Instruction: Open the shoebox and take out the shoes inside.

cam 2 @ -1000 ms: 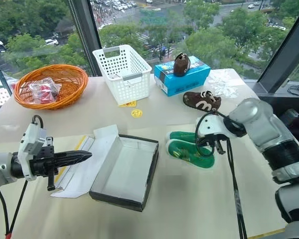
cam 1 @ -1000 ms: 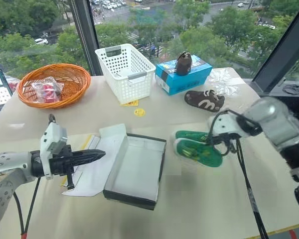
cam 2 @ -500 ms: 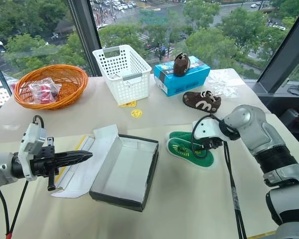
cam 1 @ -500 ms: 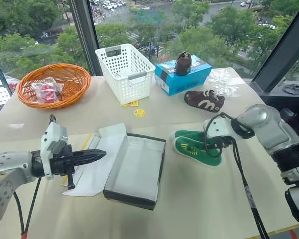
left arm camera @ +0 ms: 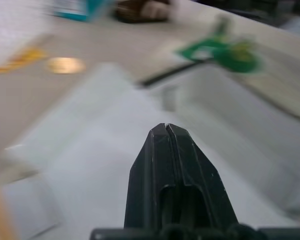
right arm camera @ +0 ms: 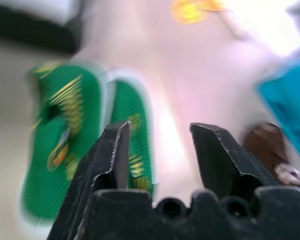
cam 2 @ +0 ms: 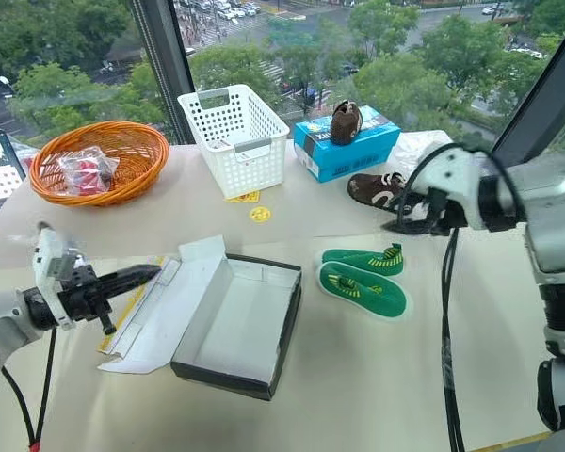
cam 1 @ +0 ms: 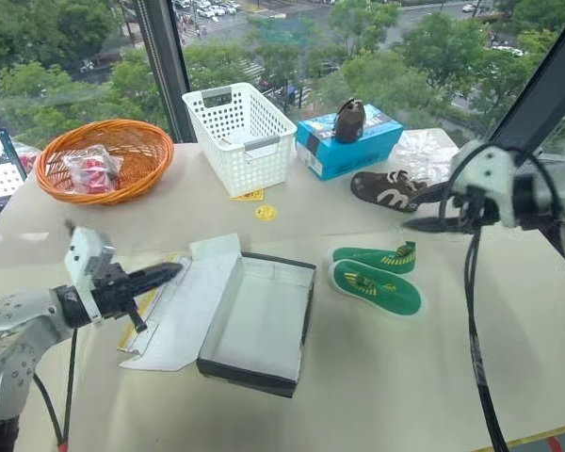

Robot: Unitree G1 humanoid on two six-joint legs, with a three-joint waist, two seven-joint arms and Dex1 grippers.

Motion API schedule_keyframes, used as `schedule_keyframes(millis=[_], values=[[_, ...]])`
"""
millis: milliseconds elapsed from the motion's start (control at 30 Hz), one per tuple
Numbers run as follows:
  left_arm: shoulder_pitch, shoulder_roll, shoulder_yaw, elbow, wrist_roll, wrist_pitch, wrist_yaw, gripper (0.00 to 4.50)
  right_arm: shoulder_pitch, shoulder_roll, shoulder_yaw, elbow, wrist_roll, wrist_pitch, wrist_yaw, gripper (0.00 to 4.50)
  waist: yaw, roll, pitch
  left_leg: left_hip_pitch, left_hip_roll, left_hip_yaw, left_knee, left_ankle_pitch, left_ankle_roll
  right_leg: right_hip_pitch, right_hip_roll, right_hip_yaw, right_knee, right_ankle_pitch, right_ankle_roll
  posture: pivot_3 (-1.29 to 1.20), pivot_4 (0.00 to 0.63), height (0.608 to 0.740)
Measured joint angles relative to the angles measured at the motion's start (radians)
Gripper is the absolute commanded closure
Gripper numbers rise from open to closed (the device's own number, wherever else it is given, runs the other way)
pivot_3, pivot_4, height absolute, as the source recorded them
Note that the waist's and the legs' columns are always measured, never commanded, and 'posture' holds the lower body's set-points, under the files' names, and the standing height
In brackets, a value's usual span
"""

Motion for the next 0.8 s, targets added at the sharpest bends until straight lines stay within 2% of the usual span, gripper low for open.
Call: schedule_keyframes(millis=[100, 200, 400, 567, 800], values=[[-0.008, -0.097, 0.018, 0.028, 0.057, -0.014, 0.157, 4.50, 0.107, 0.112, -0.125, -0.075, -0.013, 0.118, -0.225, 2.08, 0.004, -0.001, -0.002, 0.000, 0.000, 0.000, 0.000, 0.000, 0.000, 0.001, -0.001, 0.001, 0.001, 0.001, 0.001, 0.00, 0.150, 0.731], [-0.035, -0.184, 0.020, 0.091, 0.117, -0.053, 0.297, 4.50, 0.238, 0.244, -0.176, -0.110, -0.097, 0.164, -0.494, 2.08, 0.006, -0.002, -0.002, -0.001, -0.001, 0.000, 0.001, 0.000, -0.001, 0.000, -0.001, 0.001, 0.001, 0.003, 0.001, 0.00, 0.150, 0.731], [-0.096, -0.241, 0.087, 0.212, 0.191, -0.171, 0.456, 4.50, 0.361, 0.394, -0.232, -0.188, -0.157, 0.159, -0.778, 2.08, -0.001, 0.000, -0.003, -0.002, -0.001, 0.001, 0.006, -0.002, 0.005, 0.000, 0.000, 0.004, 0.000, 0.006, 0.002, 0.00, 0.150, 0.731], [-0.062, -0.278, 0.115, 0.276, 0.214, -0.237, 0.499, 4.50, 0.483, 0.412, -0.300, -0.232, -0.160, 0.115, -0.850, 2.08, 0.000, -0.001, -0.003, -0.001, -0.001, 0.002, 0.007, -0.004, 0.009, 0.001, 0.001, 0.004, 0.000, 0.007, 0.003, 0.00, 0.150, 0.731], [-0.020, -0.321, 0.121, 0.354, 0.266, -0.339, 0.525, 4.50, 0.670, 0.377, -0.305, -0.220, -0.096, -0.002, -0.734, 2.08, 0.001, -0.001, -0.003, 0.002, -0.001, 0.002, 0.007, -0.004, 0.010, 0.004, 0.001, 0.004, 0.000, 0.007, 0.004, 0.00, 0.150, 0.731]])
